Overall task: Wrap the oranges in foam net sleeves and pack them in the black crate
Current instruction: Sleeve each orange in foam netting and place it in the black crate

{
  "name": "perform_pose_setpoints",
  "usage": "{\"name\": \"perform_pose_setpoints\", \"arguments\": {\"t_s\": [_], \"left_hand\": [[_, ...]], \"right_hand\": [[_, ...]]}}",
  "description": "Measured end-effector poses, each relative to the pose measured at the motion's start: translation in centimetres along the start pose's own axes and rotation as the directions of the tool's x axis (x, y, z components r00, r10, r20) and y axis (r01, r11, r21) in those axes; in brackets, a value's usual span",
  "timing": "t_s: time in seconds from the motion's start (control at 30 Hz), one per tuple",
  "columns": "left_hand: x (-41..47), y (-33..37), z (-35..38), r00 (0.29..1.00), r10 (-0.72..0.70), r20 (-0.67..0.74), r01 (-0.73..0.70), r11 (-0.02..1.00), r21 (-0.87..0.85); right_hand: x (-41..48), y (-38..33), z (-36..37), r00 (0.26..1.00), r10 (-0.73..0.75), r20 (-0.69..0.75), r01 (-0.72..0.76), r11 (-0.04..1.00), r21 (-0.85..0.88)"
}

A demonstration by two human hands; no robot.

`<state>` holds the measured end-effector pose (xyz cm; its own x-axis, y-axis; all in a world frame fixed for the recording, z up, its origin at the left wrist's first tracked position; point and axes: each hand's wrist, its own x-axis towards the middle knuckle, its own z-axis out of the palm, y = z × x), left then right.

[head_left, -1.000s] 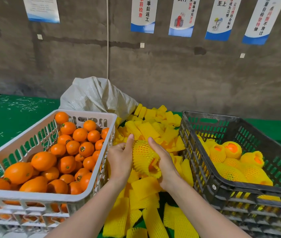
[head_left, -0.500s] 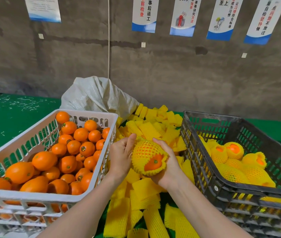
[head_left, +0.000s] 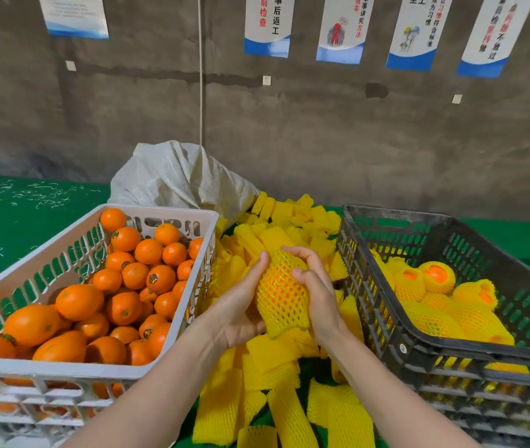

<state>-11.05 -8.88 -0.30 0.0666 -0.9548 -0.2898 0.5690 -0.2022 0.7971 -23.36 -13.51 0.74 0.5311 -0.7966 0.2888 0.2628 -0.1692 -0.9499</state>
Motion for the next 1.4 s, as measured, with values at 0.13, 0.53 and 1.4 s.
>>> {"name": "perform_pose_setpoints", "arguments": {"t_s": [0.13,0.53,1.4], "left_hand": [[0.1,0.0,-0.1,0.997,0.054,-0.059,-0.051,0.997,0.053],[0.7,-0.3,-0.1,0.873,0.405,-0.273,-0.219,0.825,0.521],[-0.2,-1.1,1.0,0.995,0.095,0.014,-0.096,0.971,0.218]], "right_hand": [[-0.1,0.7,-0.5,1.000,0.008,-0.018,-0.009,0.996,-0.088],[-0.9,2.1,0.6,0.995,0.047,-0.091,-0.069,0.961,-0.266],[-0.8,1.2,-1.1,1.000,-0.012,-0.026,0.000,0.910,-0.414]]}}
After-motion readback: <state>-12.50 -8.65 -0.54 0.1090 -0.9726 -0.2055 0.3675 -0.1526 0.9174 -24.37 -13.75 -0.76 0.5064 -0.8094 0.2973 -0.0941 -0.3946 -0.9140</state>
